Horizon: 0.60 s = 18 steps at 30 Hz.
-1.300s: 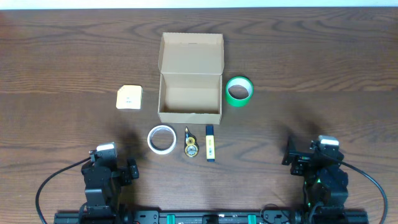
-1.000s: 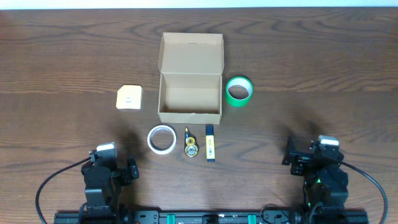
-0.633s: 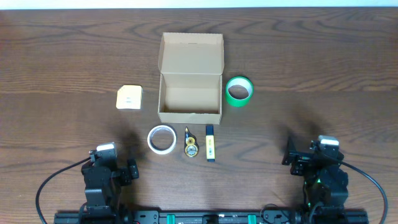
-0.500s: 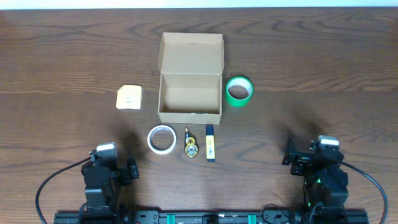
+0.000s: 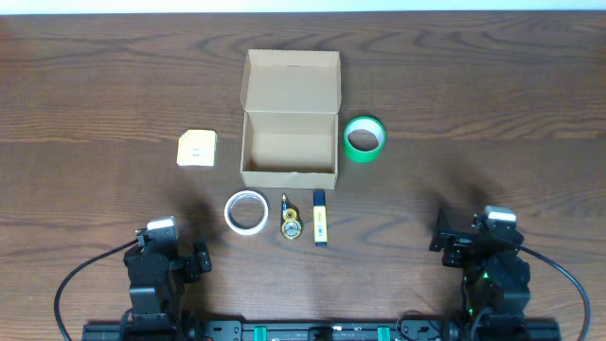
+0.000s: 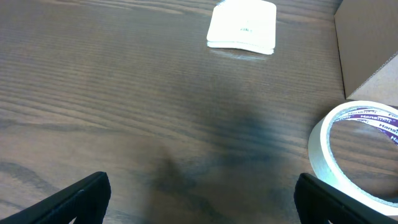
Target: Pack container
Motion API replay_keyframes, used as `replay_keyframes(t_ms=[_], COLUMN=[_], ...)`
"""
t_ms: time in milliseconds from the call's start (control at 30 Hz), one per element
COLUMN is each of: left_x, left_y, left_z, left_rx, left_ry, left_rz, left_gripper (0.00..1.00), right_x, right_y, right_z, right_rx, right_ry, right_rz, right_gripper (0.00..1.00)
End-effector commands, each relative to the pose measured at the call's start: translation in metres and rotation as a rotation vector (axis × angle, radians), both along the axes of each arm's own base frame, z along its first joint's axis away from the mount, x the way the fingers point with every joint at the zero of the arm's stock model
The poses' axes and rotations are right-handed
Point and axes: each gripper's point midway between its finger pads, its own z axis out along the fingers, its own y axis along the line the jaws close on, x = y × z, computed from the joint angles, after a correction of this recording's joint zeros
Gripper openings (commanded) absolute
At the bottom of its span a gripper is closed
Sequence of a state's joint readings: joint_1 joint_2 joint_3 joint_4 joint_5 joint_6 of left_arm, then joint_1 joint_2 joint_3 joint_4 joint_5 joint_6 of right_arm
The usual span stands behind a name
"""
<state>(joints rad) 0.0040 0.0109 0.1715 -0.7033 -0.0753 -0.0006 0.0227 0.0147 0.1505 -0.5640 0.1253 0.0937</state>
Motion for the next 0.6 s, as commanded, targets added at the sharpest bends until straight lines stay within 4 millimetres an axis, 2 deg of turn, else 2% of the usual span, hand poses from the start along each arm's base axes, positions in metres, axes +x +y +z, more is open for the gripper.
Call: replay_keyframes(t_ms=[0, 333, 567], left_x=[-0.004, -0.004, -0.004], left_y=[-0.001, -0.001, -0.001], left_z=[-0.008, -0.008, -0.009], left_rx=[-0.005, -0.005, -0.005], left_ry=[0.03, 0.03, 0.03], left_rz=[0.001, 0.001, 0.001], left_gripper=[0.95, 0.95, 0.95], right_x=[-0.001, 0.0, 0.006], right_y=[-0.001, 0.001, 0.015], right_z=[-0.001, 0.0, 0.01], right_rx=[-0.018, 0.029, 0.07], right_ry=[0.004, 0.003, 0.132], right_rz=[0.0, -0.003, 0.063], right_gripper=[0.99, 0.99, 0.99])
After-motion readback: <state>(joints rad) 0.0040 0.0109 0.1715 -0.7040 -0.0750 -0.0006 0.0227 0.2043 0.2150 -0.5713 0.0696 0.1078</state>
